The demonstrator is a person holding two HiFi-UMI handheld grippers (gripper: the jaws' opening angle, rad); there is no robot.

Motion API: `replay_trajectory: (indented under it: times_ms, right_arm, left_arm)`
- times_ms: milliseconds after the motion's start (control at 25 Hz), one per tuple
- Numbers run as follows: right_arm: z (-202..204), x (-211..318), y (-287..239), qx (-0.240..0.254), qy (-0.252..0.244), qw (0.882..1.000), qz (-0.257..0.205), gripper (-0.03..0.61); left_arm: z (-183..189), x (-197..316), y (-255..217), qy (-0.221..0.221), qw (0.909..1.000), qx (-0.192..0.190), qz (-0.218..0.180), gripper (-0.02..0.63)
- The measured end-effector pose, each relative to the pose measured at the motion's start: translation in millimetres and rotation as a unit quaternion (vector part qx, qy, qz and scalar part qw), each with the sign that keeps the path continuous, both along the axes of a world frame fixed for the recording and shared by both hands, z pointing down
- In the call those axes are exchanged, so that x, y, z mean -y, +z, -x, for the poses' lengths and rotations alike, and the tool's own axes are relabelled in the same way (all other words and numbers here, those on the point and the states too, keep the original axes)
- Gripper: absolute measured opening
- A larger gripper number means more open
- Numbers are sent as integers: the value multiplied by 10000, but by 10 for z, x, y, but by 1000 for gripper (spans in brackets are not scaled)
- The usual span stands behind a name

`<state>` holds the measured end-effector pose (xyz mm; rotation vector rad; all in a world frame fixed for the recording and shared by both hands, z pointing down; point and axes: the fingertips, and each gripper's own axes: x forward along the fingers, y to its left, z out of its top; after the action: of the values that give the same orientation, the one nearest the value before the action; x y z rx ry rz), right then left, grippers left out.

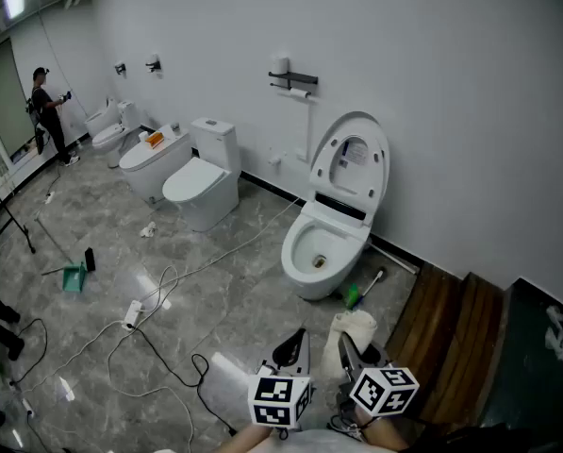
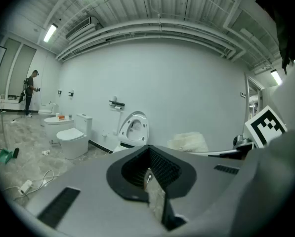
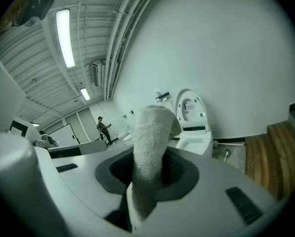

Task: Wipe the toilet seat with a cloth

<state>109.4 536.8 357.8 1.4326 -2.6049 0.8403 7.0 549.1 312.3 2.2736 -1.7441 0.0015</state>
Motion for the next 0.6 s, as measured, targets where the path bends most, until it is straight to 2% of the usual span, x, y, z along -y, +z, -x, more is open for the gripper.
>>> replay_trajectory:
  times_ms: [440, 600]
  right_arm:
    - [-137, 844, 102, -5, 281, 9995, 162, 89]
    - [-118, 1240, 43, -6, 158, 9997, 163, 89]
  left_arm:
    - [-67, 845, 136, 136, 9997, -44, 202, 1]
    - [-75, 1244, 109, 102, 9997, 15, 227, 0]
